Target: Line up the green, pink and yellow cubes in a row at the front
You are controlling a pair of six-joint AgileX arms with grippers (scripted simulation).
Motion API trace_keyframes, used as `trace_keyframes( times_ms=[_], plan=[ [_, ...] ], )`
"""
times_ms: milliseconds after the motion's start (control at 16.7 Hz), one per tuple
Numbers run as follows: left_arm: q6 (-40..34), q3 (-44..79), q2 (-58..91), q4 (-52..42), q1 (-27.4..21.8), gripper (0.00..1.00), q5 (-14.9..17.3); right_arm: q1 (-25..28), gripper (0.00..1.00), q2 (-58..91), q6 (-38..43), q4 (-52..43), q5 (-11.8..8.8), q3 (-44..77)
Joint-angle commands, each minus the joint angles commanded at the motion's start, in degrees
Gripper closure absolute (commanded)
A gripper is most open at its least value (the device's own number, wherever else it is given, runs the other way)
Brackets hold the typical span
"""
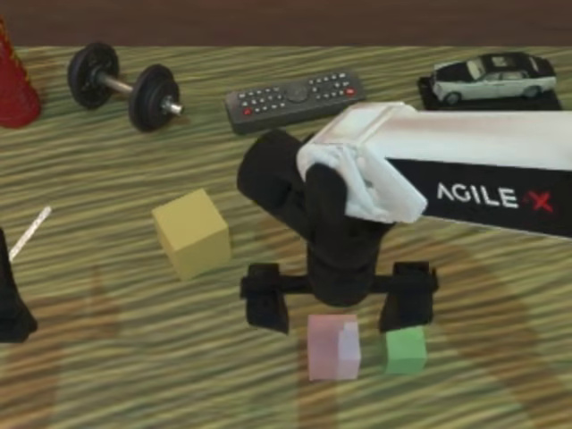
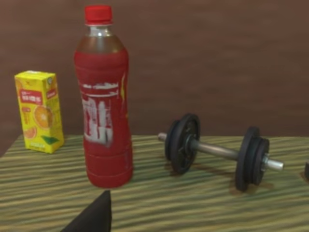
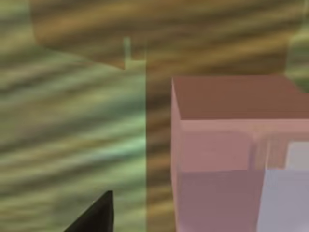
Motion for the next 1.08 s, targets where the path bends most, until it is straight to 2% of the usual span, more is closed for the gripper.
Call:
trace_keyframes(
  times_ms=[180,600,840,1080],
  plan=[
    [0.0,0.0,0.0,0.0,0.0,0.0,0.0,0.1,0.0,-2.1,-0.1,-4.4,0.2,2.7],
    [0.6,1.6,1.6,-1.1,-0.5,0.0,0.1,-0.9,0.0,-3.5,-0.8,-3.6,0.5,1.4],
    [4.3,11.3,11.4,-7.4,-2.9,0.0,0.3,-5.1,0.0,-12.4,-5.6,1.5,2.2,-6.2],
    [10.2,27.5,30.5,-17.8,-6.3,0.0,0.2,-12.0,0.0,-28.2,-13.9,8.8,4.5,-20.1]
  ],
)
